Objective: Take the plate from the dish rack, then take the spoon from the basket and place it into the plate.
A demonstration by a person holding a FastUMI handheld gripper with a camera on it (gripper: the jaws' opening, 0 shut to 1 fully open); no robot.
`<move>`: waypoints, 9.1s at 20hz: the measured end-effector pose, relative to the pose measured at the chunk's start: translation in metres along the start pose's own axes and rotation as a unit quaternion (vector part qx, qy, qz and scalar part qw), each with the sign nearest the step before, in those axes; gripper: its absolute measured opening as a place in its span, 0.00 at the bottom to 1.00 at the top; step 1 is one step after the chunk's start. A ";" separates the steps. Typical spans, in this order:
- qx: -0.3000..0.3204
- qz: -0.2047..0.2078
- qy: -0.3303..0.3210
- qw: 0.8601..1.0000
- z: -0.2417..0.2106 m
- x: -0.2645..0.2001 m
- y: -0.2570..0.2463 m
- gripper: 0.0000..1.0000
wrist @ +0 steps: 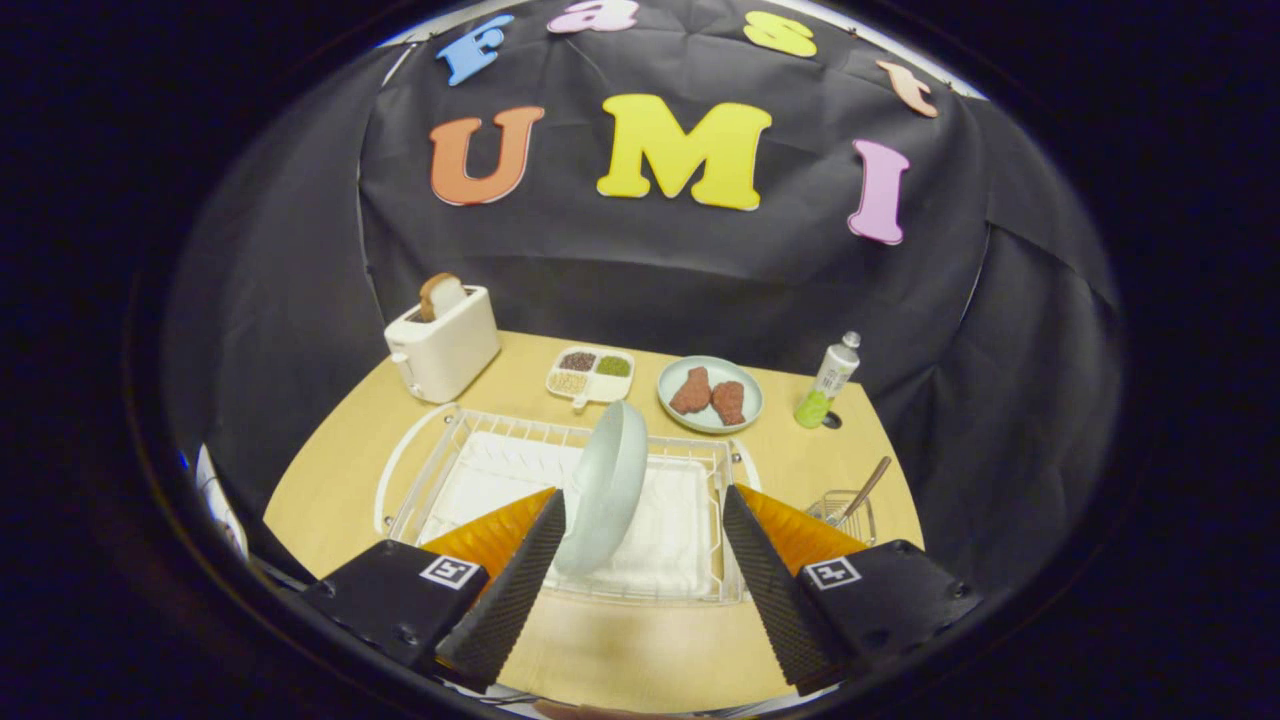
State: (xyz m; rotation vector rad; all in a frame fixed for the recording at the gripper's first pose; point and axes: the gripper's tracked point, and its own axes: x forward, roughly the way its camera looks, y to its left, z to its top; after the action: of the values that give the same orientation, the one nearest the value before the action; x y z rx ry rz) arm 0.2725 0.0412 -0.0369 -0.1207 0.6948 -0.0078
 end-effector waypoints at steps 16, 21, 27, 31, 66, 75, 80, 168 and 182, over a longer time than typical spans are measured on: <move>-0.021 0.037 0.226 0.973 0.008 0.093 0.021 0.63; -0.009 0.028 0.233 0.972 0.003 0.091 0.031 0.40; -0.020 -0.044 0.197 0.979 0.018 0.075 0.023 0.33; -0.004 -0.082 0.176 0.981 0.027 0.064 0.000 0.30; 0.160 0.149 0.105 0.970 -0.261 0.005 -0.046 0.26; 0.178 0.141 0.094 0.969 -0.280 0.034 -0.063 0.41; 0.174 0.054 -0.007 0.983 -0.257 0.039 -0.104 0.64; 0.095 0.026 -0.296 0.950 -0.237 -0.040 0.031 0.18; 0.065 -0.021 -0.304 0.950 -0.243 -0.072 -0.036 1.00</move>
State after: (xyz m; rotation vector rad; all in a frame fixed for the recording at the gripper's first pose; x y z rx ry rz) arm 0.0632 -0.0177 -0.1719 -0.0067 0.0738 -0.0542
